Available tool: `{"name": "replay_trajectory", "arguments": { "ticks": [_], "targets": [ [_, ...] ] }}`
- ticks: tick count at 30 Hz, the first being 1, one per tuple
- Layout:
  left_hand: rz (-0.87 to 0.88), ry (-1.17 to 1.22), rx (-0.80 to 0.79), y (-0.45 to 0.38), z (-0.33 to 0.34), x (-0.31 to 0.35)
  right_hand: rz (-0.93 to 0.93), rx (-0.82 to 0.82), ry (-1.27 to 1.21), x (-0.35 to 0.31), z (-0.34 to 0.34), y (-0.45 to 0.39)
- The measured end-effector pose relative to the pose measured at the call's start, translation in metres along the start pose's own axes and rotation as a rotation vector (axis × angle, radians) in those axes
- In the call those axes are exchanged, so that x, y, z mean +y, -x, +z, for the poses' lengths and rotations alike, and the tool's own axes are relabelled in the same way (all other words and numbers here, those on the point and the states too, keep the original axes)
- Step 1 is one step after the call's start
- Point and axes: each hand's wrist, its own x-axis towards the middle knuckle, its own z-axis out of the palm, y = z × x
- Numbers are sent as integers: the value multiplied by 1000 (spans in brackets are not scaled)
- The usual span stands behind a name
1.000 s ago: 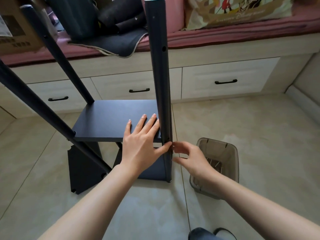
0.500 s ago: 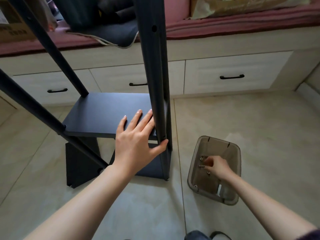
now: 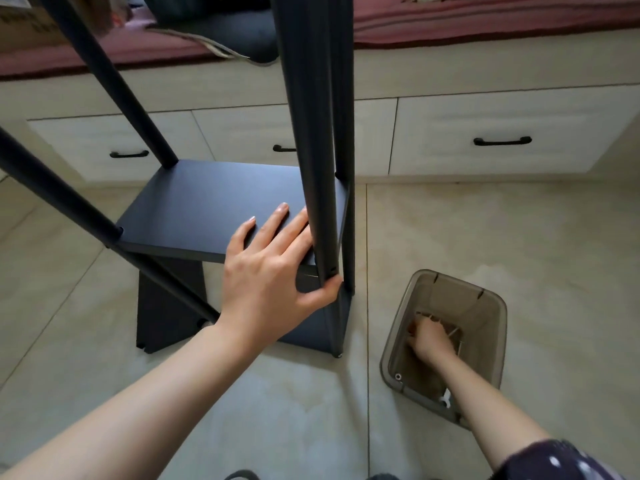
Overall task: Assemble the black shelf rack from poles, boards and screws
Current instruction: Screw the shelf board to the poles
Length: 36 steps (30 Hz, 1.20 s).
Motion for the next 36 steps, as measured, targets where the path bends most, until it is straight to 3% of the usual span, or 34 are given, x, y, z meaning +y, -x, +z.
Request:
{"name": "replay_trajectory", "arguments": {
  "ticks": [9,18,22,30,36],
  "targets": [
    [-4,12,0,1,1,0,-89,72,6,-1,-5,16],
    [8,22,-125,2,-7,-4,-180,195,-184,-15,-63,93],
    [6,8,-175,2,-9,-4,-276,305,-300,-39,-93,143],
    [-18,18,-165,2,-7,-3,-556,306,-678,-108,-126,217],
    [-12,21,-136,2,-4,-3,-585,301,-725,-137,-123,221]
  ]
}}
